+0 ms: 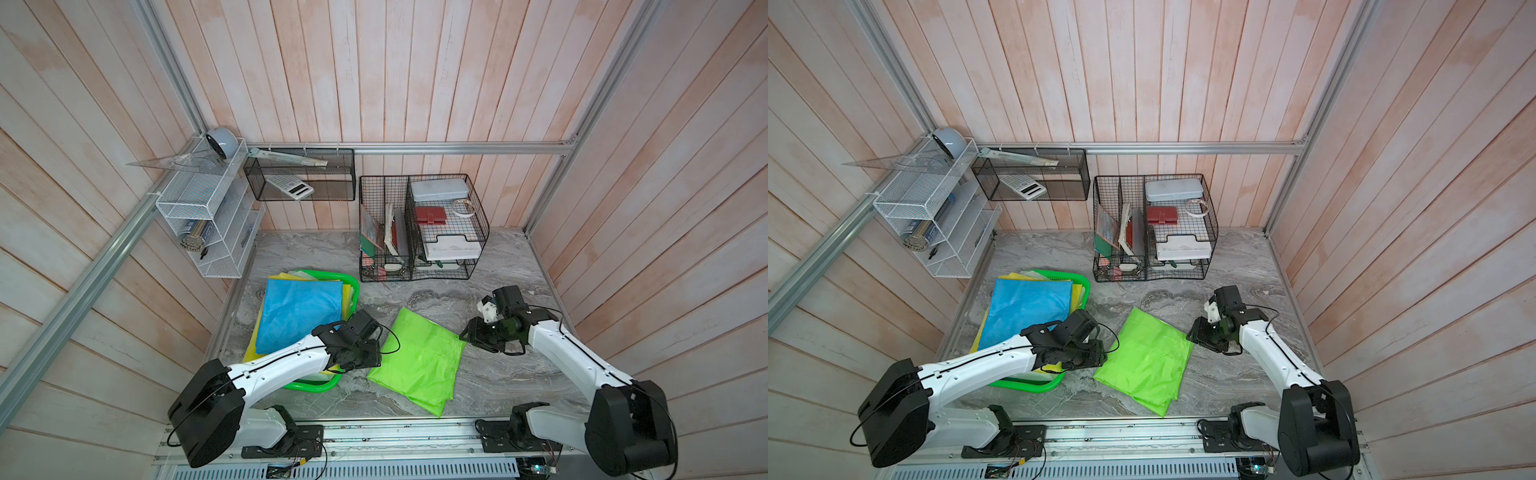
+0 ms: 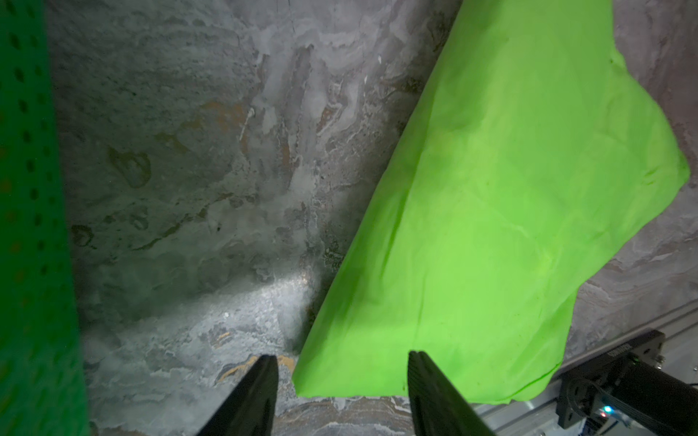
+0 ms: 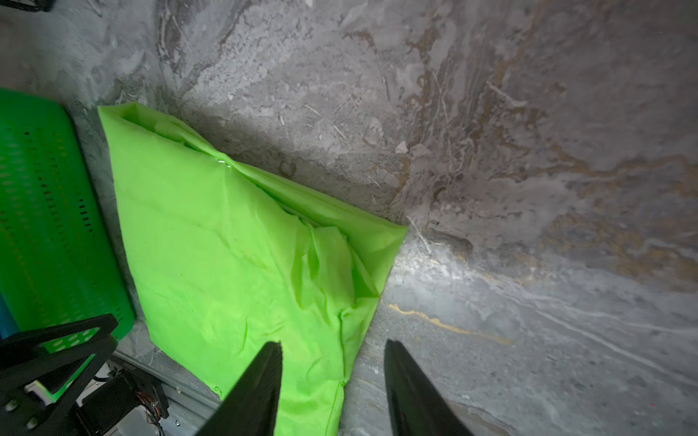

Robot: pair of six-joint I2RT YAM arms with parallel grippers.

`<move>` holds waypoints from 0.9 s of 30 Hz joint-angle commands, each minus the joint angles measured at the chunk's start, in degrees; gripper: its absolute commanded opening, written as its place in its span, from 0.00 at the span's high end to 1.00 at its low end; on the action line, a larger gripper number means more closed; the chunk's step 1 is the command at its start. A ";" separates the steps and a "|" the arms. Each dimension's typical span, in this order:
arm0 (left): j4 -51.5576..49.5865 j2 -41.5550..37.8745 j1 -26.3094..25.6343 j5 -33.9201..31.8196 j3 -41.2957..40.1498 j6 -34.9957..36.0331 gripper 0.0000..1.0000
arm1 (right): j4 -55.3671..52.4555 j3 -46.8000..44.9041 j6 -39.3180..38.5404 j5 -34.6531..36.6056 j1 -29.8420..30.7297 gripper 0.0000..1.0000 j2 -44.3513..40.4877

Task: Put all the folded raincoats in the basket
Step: Pick up the raincoat from the center of the board.

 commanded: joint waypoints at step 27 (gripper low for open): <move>2.95 5.16 -5.82 1.69 1.22 -1.46 0.67 | 8.69 0.27 2.34 -6.57 6.66 0.88 8.36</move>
